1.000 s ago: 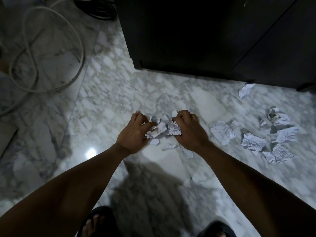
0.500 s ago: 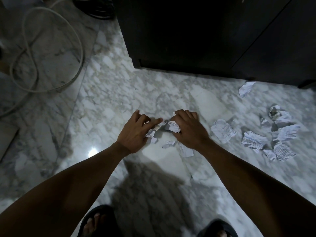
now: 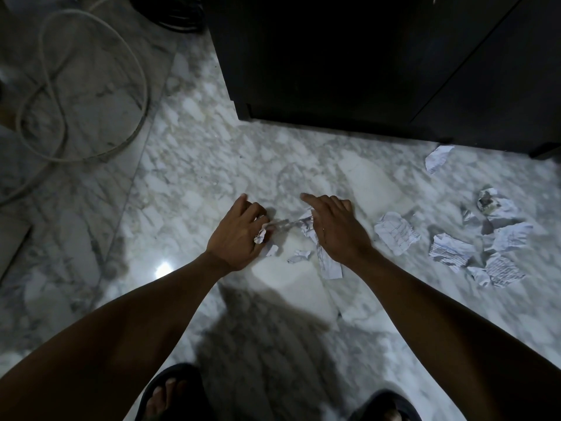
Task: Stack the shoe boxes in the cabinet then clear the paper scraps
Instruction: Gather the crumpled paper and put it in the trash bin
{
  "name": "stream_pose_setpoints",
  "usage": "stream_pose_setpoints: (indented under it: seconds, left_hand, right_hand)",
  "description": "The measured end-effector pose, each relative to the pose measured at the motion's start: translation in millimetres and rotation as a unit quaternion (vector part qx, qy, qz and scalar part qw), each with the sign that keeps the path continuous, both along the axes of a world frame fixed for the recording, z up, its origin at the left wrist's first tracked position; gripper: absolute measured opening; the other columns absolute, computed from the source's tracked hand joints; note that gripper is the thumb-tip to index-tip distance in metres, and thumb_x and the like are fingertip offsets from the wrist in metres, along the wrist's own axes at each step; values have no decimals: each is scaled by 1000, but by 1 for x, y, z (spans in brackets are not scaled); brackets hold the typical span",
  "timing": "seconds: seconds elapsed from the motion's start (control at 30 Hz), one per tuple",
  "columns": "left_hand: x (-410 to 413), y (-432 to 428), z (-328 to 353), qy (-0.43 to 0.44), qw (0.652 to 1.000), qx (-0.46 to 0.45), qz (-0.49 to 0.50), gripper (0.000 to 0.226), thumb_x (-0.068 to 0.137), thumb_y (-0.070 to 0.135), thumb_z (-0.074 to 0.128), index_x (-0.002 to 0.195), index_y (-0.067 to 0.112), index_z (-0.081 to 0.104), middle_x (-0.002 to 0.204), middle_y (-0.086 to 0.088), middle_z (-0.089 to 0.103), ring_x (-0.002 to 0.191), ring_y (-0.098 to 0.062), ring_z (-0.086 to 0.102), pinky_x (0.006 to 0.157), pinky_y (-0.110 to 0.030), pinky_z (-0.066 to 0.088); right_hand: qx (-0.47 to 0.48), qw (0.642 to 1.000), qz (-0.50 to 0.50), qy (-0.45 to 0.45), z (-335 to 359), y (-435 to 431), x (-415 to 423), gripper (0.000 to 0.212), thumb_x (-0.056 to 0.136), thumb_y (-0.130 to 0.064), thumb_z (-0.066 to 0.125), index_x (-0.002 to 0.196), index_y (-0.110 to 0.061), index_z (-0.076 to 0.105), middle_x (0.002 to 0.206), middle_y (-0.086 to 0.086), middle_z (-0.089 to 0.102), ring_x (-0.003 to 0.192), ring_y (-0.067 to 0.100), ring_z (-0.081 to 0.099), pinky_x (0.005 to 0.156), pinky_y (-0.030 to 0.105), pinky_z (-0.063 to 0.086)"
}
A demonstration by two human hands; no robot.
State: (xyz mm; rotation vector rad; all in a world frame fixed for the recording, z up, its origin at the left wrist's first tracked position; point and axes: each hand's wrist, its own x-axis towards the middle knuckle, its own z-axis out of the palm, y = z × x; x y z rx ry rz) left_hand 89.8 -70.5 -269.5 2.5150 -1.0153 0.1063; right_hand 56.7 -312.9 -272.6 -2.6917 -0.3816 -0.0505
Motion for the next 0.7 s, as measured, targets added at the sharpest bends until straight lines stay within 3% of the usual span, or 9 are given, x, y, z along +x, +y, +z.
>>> stream_pose_setpoints:
  seconds: [0.13, 0.2, 0.23, 0.3, 0.4, 0.47, 0.57, 0.63, 0.7]
  left_hand:
    - [1, 1, -4, 71, 997, 11, 28, 23, 88, 25, 54, 90, 3, 60, 91, -10, 58, 100, -32, 44, 100, -45, 41]
    - [0, 3, -4, 150, 986, -1, 72, 41, 84, 30, 65, 116, 9, 53, 105, -9, 56, 120, -29, 38, 96, -43, 46]
    - [-1, 3, -4, 156, 985, -11, 69, 53, 85, 35, 65, 130, 13, 47, 109, -10, 56, 119, -30, 37, 96, -44, 47]
    - [-1, 2, -4, 81, 996, 11, 19, 59, 89, 41, 57, 142, 17, 46, 116, -13, 55, 108, -32, 40, 92, -43, 45]
    - [4, 2, -4, 53, 998, 7, -21, 46, 80, 21, 58, 124, 9, 66, 140, -13, 53, 119, -39, 45, 100, -42, 43]
    - [5, 3, -4, 58, 997, 4, -49, 37, 82, 17, 59, 116, 7, 69, 135, -9, 60, 127, -40, 48, 105, -53, 41]
    - [4, 6, 0, 80, 995, 11, -64, 44, 89, 36, 54, 118, 6, 68, 130, -7, 63, 133, -36, 46, 111, -54, 33]
    - [0, 5, 4, 106, 993, 1, -43, 51, 93, 45, 46, 119, 7, 68, 131, -5, 63, 136, -33, 43, 115, -52, 29]
    - [-5, 0, 6, 127, 992, -21, -4, 48, 98, 39, 39, 120, 8, 68, 130, -4, 63, 137, -31, 43, 115, -53, 28]
  right_hand:
    - [10, 1000, -15, -23, 4, 1, 1, 33, 84, -13, 39, 102, -15, 67, 111, 6, 58, 93, 16, 48, 83, 38, 44]
    - [17, 1000, -14, 4, 5, -1, 1, 31, 87, -21, 37, 100, -13, 65, 110, 5, 53, 92, 19, 52, 86, 36, 38]
    - [23, 999, -6, 23, 5, -2, 2, 32, 88, -27, 37, 102, -13, 63, 111, 4, 51, 93, 21, 54, 88, 35, 35]
    - [22, 999, 17, 47, 9, -5, 4, 37, 89, -38, 39, 106, -13, 60, 111, 3, 48, 97, 21, 53, 89, 34, 35]
    - [-56, 997, 53, 30, 13, -6, 6, 59, 91, -66, 35, 113, -15, 57, 112, 2, 48, 100, 20, 51, 89, 38, 35]
    - [-107, 992, 58, 11, 10, -6, 5, 72, 89, -77, 28, 114, -16, 58, 112, 1, 50, 101, 21, 53, 99, 43, 32]
    - [-114, 991, 60, -36, 3, -6, 4, 60, 94, -66, 39, 109, -14, 64, 110, 5, 57, 103, 23, 55, 110, 47, 32]
    - [-70, 994, 51, -65, 1, -3, 5, 43, 98, -47, 43, 100, -12, 67, 102, 6, 59, 92, 26, 59, 94, 39, 45]
    - [-77, 993, 52, -71, 0, -1, 5, 40, 103, -34, 35, 97, -12, 67, 98, 6, 60, 86, 26, 60, 82, 37, 48]
